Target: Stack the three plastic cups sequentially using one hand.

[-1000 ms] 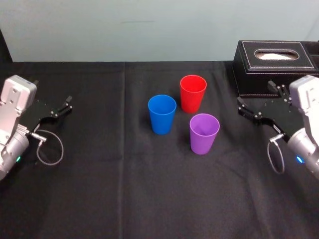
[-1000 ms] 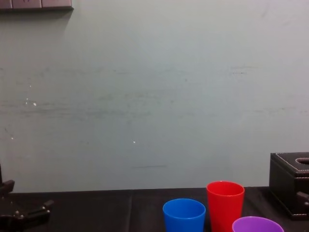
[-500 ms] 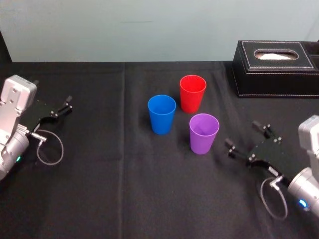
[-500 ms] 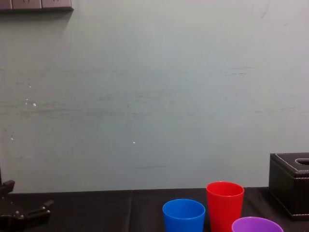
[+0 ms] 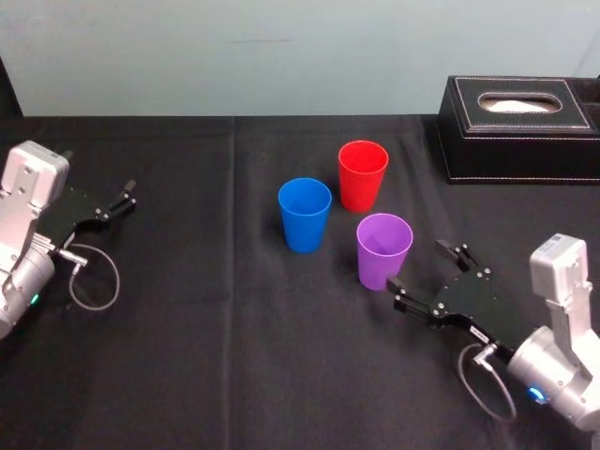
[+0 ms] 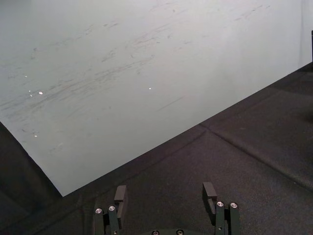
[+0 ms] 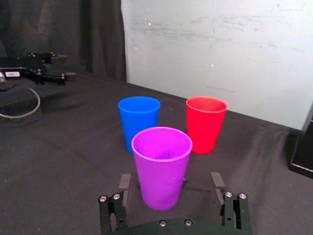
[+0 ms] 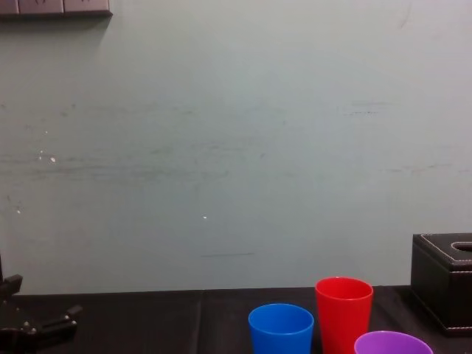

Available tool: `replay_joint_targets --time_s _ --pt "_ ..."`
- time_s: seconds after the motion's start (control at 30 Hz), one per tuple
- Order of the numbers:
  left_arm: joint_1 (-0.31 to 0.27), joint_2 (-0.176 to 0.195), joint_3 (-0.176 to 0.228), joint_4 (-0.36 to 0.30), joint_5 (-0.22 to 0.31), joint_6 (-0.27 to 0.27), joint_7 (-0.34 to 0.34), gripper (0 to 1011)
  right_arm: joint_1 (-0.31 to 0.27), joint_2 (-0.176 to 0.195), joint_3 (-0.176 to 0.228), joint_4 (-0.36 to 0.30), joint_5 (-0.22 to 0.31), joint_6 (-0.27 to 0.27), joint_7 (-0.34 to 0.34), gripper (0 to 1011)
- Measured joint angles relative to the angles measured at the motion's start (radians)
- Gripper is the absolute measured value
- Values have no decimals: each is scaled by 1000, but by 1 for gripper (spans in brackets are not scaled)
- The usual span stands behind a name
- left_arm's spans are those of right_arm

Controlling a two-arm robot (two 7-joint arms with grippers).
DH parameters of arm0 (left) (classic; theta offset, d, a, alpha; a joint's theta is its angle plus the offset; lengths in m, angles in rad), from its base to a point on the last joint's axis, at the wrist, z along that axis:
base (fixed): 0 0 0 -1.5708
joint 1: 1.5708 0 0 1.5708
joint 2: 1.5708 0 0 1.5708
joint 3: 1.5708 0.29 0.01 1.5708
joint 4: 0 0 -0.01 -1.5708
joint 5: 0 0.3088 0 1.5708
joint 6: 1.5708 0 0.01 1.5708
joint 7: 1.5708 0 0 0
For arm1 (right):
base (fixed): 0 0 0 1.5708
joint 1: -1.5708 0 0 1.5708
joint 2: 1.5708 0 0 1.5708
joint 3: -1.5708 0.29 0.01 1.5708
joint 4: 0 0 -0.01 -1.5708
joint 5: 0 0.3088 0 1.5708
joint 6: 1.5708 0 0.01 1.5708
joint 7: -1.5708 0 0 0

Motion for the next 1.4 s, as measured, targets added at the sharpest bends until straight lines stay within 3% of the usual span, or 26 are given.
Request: replay_joint_targets --time_s 0.73,1.0,1.4 --pt "0 0 0 0 0 0 0 1005 129 -142 -21 123 -67 31 39 1002" --pt "0 0 0 0 0 0 0 1005 137 -163 -10 128 -82 35 48 1003" --pt "0 0 0 0 0 0 0 1005 137 -161 -10 127 -81 35 48 971"
